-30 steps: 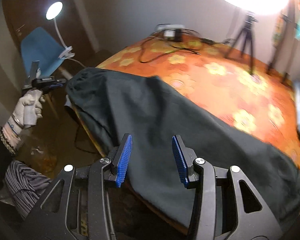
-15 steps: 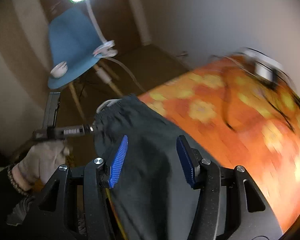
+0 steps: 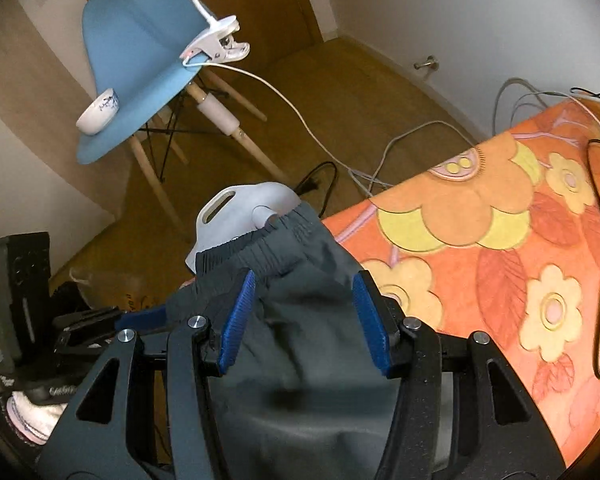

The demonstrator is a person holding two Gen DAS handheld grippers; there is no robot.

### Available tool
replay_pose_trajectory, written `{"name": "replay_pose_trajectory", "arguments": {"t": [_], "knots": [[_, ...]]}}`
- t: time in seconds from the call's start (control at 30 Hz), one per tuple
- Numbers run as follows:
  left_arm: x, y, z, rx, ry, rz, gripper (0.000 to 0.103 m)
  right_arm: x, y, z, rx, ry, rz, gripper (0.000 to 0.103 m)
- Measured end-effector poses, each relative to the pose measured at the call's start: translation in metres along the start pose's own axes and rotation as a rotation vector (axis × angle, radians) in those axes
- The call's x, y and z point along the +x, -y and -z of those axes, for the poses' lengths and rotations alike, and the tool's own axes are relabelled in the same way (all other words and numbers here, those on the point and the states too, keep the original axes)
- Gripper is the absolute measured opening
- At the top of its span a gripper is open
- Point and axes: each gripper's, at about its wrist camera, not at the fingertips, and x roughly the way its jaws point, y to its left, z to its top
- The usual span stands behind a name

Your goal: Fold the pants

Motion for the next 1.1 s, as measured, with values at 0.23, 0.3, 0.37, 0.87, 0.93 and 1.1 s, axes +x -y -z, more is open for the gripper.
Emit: {"name": "replay_pose_trajectory", "arguments": {"t": [0.23, 0.3, 0.37, 0.87, 0.93, 1.1], "knots": [[0.002, 0.012, 0.008, 0.077, 0.018, -0.037, 0.013, 0.011, -0.007, 0.002, -0.057, -0.046, 0.014, 0.01], [-0.002, 0.017, 0.009, 0.119, 0.041, -0.059, 0.011, 0.012, -0.008, 0.004, -0.071, -0.044, 0.037, 0.007], [-0.005, 0.025, 0.01, 0.173, 0.063, -0.075, 0.009, 0.009, -0.008, 0.006, -0.087, -0.029, 0.056, 0.006], [-0.007, 0.036, 0.01, 0.283, 0.117, -0.138, 0.008, 0.021, -0.006, 0.001, -0.135, -0.072, 0.109, 0.005], [-0.011, 0.037, 0.009, 0.288, 0.134, -0.138, 0.008, 0.012, -0.008, 0.0, -0.138, -0.028, 0.125, 0.003], [-0.014, 0.033, -0.005, 0.261, 0.169, -0.133, 0.007, -0.019, -0.004, -0.015, -0.095, 0.084, 0.124, 0.002]]}}
